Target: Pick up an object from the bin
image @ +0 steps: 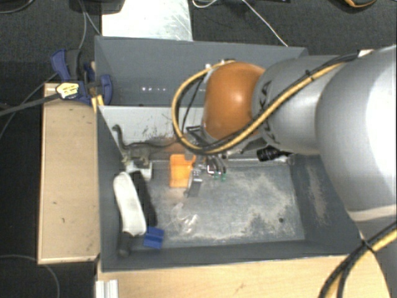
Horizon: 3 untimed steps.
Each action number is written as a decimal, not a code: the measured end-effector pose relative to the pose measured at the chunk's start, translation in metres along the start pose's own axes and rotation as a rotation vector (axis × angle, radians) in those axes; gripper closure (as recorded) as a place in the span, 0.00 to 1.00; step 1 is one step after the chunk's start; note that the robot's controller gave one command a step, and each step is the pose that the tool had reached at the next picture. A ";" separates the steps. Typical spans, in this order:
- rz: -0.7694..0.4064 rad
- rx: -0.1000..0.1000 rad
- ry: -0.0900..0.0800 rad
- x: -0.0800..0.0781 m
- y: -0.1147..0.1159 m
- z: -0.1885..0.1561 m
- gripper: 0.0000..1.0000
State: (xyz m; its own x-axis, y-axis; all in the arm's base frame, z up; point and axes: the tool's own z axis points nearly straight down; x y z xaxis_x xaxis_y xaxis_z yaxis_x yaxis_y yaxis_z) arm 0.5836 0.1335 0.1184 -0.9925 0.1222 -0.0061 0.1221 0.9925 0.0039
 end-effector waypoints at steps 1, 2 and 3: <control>-0.071 -0.008 -0.029 -0.011 -0.002 0.033 0.00; 0.017 -0.005 -0.016 -0.002 0.009 0.030 1.00; 0.032 -0.004 -0.016 -0.003 0.010 0.034 1.00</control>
Offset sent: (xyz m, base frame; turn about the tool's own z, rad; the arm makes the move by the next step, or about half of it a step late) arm -0.0042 0.0105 -0.0484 0.0350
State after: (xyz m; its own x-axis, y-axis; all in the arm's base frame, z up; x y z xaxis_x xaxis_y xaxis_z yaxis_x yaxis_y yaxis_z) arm 0.5879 0.1431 0.0842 -0.9879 0.1534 -0.0219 0.1533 0.9881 0.0080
